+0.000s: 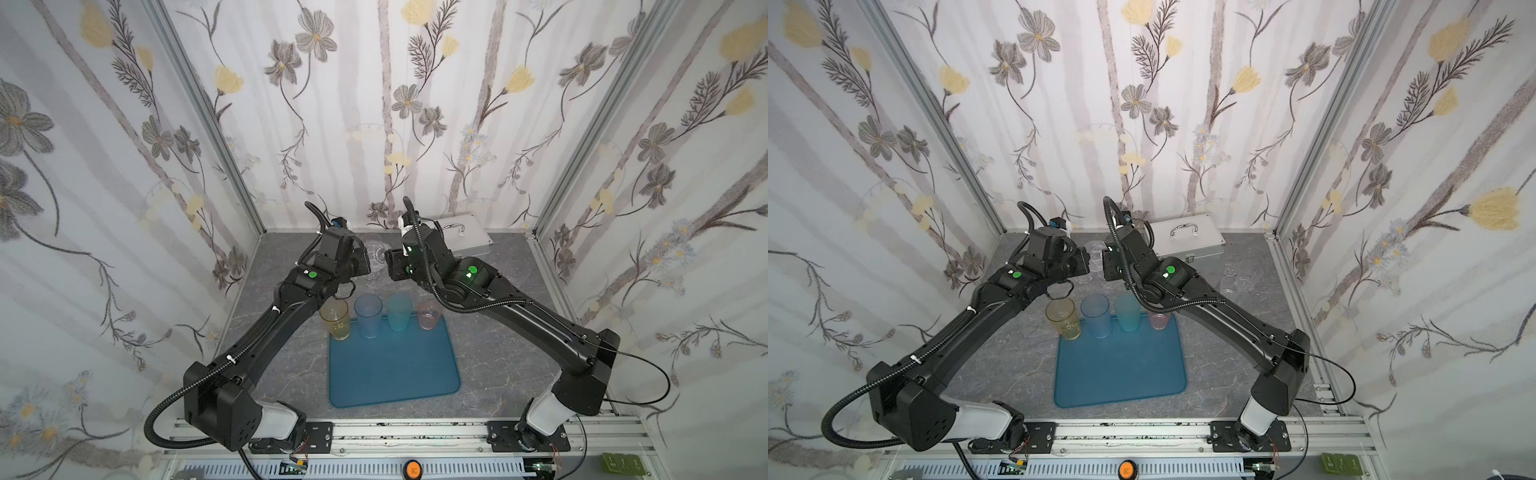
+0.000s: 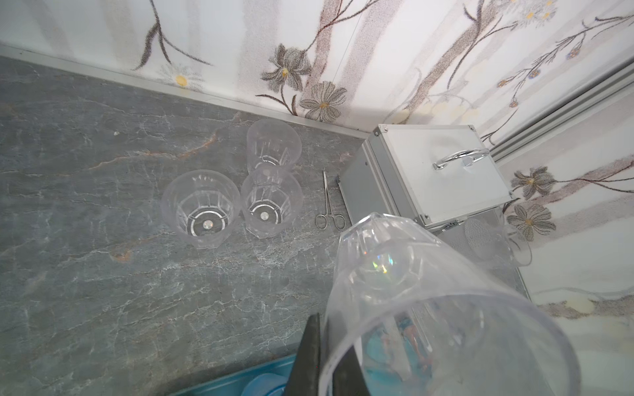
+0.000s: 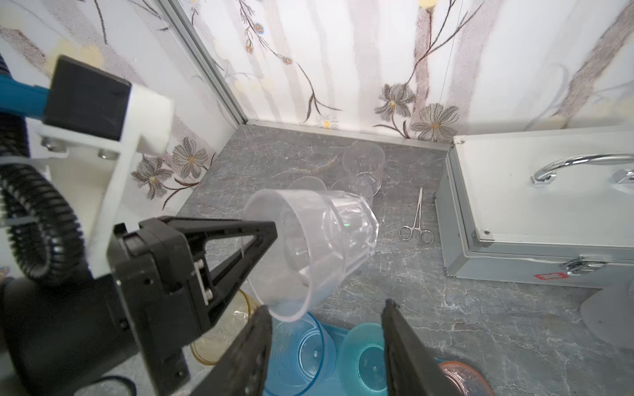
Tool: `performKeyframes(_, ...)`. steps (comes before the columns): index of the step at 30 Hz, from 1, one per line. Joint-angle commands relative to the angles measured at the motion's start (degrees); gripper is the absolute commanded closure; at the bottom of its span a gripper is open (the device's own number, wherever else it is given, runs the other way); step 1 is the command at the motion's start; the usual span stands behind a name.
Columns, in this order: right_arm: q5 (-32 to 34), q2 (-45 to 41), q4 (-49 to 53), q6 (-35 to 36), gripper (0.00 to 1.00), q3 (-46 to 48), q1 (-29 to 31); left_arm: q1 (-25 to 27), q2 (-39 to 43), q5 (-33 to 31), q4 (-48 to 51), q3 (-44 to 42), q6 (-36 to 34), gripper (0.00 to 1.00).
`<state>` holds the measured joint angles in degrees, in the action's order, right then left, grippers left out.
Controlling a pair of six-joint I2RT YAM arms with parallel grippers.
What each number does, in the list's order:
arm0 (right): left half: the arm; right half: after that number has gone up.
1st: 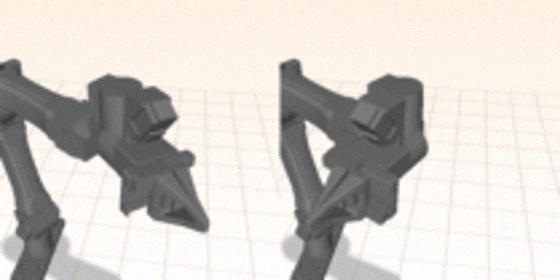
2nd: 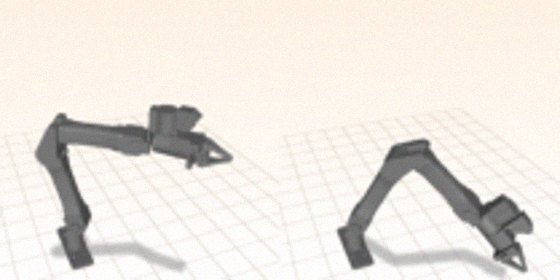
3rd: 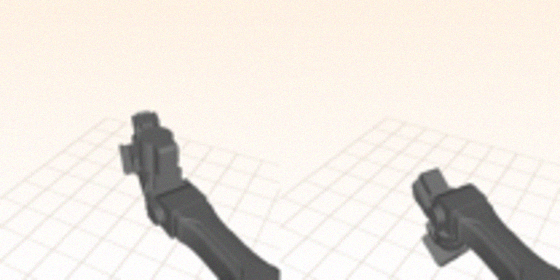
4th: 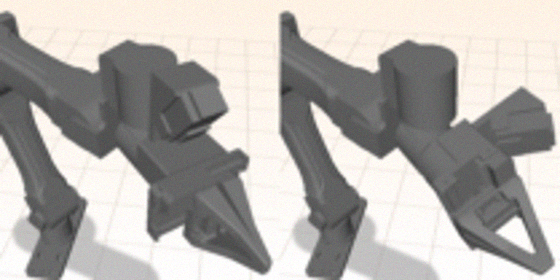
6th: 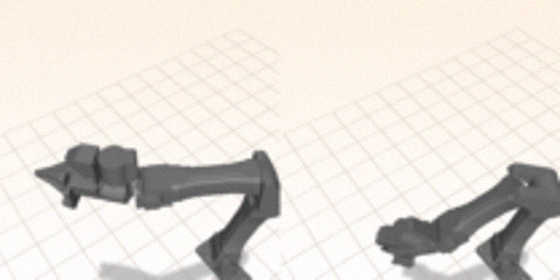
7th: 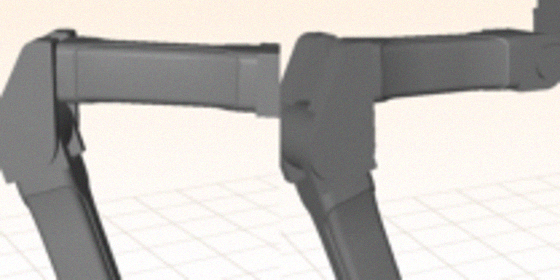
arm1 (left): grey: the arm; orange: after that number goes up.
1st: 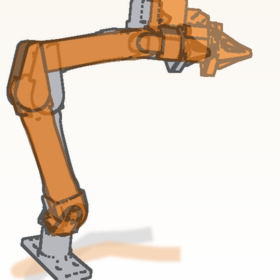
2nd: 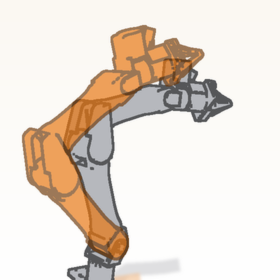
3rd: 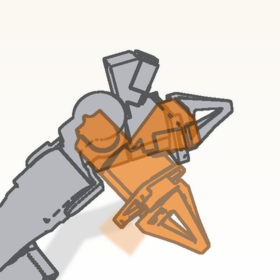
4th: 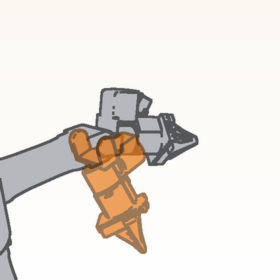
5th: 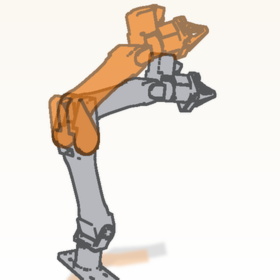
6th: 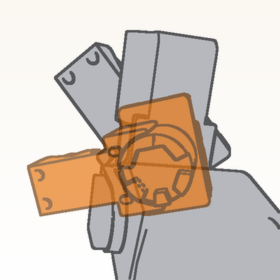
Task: Place the glasses into the tray
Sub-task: 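Lift the clear glass toward the right gripper while the right gripper approaches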
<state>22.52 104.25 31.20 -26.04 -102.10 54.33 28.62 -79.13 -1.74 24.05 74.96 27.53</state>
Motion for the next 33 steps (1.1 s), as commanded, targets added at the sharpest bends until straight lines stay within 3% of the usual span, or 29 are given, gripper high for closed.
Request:
performKeyframes(1, 9.5, 1.9, 0.8, 2.8, 0.55, -2.3, 2.0, 1.6, 1.1, -2.3, -1.2, -0.4, 5.3, 1.0)
performKeyframes(9, 12.8, 5.6, 3.8, 3.3, 0.69, -5.3, 3.2, 4.5, 5.0, -3.5, -0.8, -4.0, 8.5, 1.0)
performKeyframes(17, 14.0, 7.5, 4.9, 3.5, 0.76, -5.3, 4.5, 5.4, 6.8, -2.7, -0.6, -5.4, 9.7, 1.0)
performKeyframes(28, 16.6, 7.7, 7.9, 1.4, 1.0, -5.3, 5.4, 7.1, 9.0, -0.2, -0.3, -5.3, 11.1, 0.99)
performKeyframes(33, 15.6, 7.2, 8.7, 0.8, 1.0, -5.3, 5.1, 7.9, 10.4, 0.3, -0.3, -4.3, 11.1, 0.71)
